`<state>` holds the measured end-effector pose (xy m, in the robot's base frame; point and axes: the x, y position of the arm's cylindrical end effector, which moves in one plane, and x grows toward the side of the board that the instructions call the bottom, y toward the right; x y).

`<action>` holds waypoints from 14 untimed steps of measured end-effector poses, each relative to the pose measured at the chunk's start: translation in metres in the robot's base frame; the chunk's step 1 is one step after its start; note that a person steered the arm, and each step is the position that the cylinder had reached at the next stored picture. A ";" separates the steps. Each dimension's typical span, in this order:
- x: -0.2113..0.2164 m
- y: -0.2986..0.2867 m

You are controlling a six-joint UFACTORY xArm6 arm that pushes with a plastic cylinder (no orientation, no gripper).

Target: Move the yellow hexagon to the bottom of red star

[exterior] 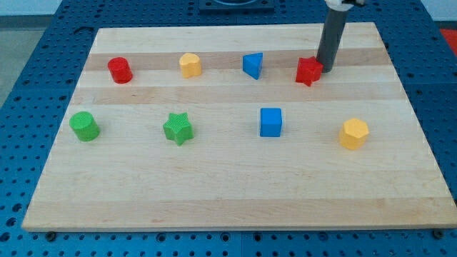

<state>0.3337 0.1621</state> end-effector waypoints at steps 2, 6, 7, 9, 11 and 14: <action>0.091 0.068; 0.187 -0.012; 0.216 -0.031; 0.152 -0.054; 0.152 -0.054; 0.127 -0.002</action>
<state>0.4610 0.1600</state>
